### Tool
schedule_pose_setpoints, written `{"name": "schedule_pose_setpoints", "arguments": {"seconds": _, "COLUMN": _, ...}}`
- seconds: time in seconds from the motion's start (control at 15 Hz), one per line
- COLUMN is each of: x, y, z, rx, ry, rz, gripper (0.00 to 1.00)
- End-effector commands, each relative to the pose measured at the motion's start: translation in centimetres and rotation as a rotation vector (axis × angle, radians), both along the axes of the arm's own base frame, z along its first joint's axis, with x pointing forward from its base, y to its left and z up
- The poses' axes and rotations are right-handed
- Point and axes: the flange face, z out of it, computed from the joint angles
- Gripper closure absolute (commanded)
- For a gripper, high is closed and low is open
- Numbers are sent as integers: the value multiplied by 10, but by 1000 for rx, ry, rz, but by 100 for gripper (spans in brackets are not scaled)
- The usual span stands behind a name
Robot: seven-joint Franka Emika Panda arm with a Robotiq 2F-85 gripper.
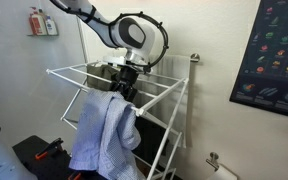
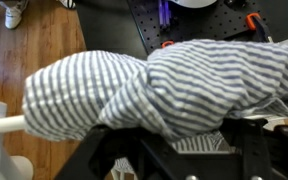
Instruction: Place the striped shirt on top of the drying rack
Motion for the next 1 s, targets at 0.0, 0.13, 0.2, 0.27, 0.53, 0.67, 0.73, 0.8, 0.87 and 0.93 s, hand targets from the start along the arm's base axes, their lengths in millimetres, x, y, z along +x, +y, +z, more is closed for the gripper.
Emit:
{"name": "schedule_pose_setpoints", "arguments": {"seconds": 0.0, "x": 5, "y": -3, "z": 2, "rx": -2, "ry": 73, "rz": 22, "gripper": 60}}
{"name": "schedule_pose_setpoints", "arguments": {"seconds": 0.13, "x": 7, "y": -4, "z": 1, "rx": -3, "ry": 91, "rz": 23, "gripper": 75}}
{"name": "schedule_pose_setpoints", "arguments": {"seconds": 0.2, "x": 8, "y": -5, "z": 2, "rx": -7, "ry": 95, "rz": 25, "gripper": 81}}
{"name": "schedule_pose_setpoints", "arguments": {"seconds": 0.27, "x": 9, "y": -5, "z": 3, "rx": -13, "ry": 92, "rz": 22, "gripper": 88}}
{"name": "schedule_pose_setpoints", "arguments": {"seconds": 0.53, "x": 18, "y": 0, "z": 30, "rx": -120, "ry": -28, "rz": 15, "gripper": 95}}
{"name": "schedule_pose_setpoints", "arguments": {"seconds": 0.67, "x": 21, "y": 7, "z": 50, "rx": -167, "ry": -109, "rz": 19, "gripper": 94}}
{"name": "schedule_pose_setpoints", "arguments": {"seconds": 0.73, "x": 22, "y": 10, "z": 60, "rx": -183, "ry": -148, "rz": 21, "gripper": 93}}
{"name": "schedule_pose_setpoints", "arguments": {"seconds": 0.8, "x": 22, "y": 15, "z": 73, "rx": -195, "ry": -193, "rz": 20, "gripper": 93}}
{"name": "schedule_pose_setpoints", "arguments": {"seconds": 0.87, "x": 22, "y": 20, "z": 84, "rx": -206, "ry": -226, "rz": 20, "gripper": 93}}
{"name": "schedule_pose_setpoints", "arguments": {"seconds": 0.93, "x": 20, "y": 26, "z": 97, "rx": -209, "ry": -259, "rz": 27, "gripper": 93}}
